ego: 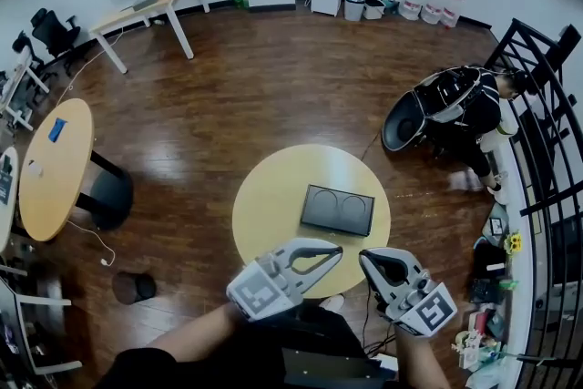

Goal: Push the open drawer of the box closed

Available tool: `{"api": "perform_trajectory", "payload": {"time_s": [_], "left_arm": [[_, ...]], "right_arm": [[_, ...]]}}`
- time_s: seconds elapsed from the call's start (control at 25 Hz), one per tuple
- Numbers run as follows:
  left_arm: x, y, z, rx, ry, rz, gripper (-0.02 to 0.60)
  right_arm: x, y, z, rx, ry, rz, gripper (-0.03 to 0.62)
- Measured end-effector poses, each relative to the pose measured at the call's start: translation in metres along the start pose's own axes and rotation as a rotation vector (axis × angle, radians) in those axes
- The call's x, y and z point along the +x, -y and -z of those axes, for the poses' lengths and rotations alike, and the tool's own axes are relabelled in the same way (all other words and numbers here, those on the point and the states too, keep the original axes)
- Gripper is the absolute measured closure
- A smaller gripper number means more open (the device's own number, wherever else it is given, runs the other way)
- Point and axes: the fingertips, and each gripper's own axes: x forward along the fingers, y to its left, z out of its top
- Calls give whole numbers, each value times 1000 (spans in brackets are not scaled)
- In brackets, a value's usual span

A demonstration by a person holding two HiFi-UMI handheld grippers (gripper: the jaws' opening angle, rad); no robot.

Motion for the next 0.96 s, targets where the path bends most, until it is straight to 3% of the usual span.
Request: {"api": "perform_trajectory", "payload": {"time_s": [0.32,0.72,0.96], "left_arm": [[0,5,-17,0,11,24,549],[-4,-1,-20,-33,53,33,549],[-10,-10,-16,-13,56,33,549]], "right_arm": [[3,-6,0,1,-8,-8,574],[8,-4,9,26,-15,-8,574],[19,-3,18,28,-24,-9,574]]}}
